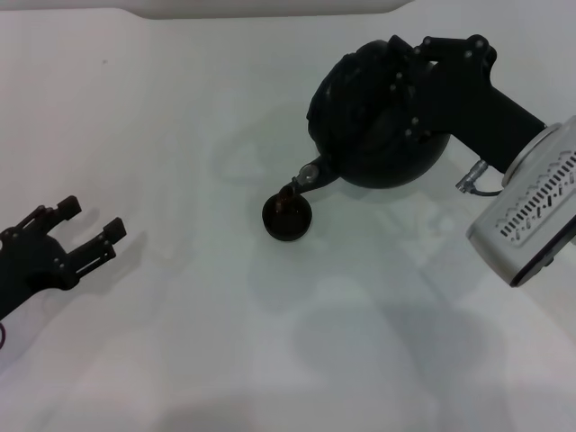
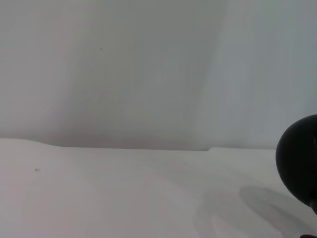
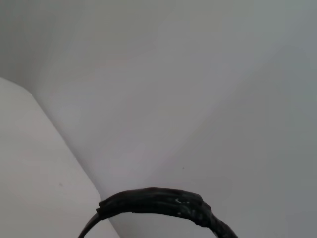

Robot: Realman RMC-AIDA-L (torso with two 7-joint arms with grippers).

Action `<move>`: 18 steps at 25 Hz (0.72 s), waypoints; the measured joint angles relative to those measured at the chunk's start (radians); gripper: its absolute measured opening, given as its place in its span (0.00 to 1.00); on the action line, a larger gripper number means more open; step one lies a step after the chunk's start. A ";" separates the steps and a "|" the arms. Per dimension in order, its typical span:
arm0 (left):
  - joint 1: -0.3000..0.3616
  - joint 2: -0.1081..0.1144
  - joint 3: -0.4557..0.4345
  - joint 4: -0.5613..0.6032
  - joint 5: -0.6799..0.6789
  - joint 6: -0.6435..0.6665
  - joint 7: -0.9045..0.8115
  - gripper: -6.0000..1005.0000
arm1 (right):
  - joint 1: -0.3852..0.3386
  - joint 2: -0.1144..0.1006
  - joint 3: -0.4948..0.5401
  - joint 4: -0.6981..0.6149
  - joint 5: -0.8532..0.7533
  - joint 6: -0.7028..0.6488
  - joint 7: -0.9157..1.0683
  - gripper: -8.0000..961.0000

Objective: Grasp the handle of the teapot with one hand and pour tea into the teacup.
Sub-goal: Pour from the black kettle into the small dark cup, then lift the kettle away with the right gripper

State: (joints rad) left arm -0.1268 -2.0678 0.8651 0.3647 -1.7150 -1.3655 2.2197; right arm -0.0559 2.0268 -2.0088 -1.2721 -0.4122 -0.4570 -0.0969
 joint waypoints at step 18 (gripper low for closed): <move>-0.004 0.000 0.000 -0.004 0.000 0.014 0.000 0.83 | 0.000 -0.004 -0.011 -0.003 -0.004 0.000 -0.078 0.11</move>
State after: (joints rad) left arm -0.1303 -2.0677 0.8652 0.3605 -1.7150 -1.3515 2.2197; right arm -0.0559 2.0232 -2.0201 -1.2748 -0.4162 -0.4572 -0.1748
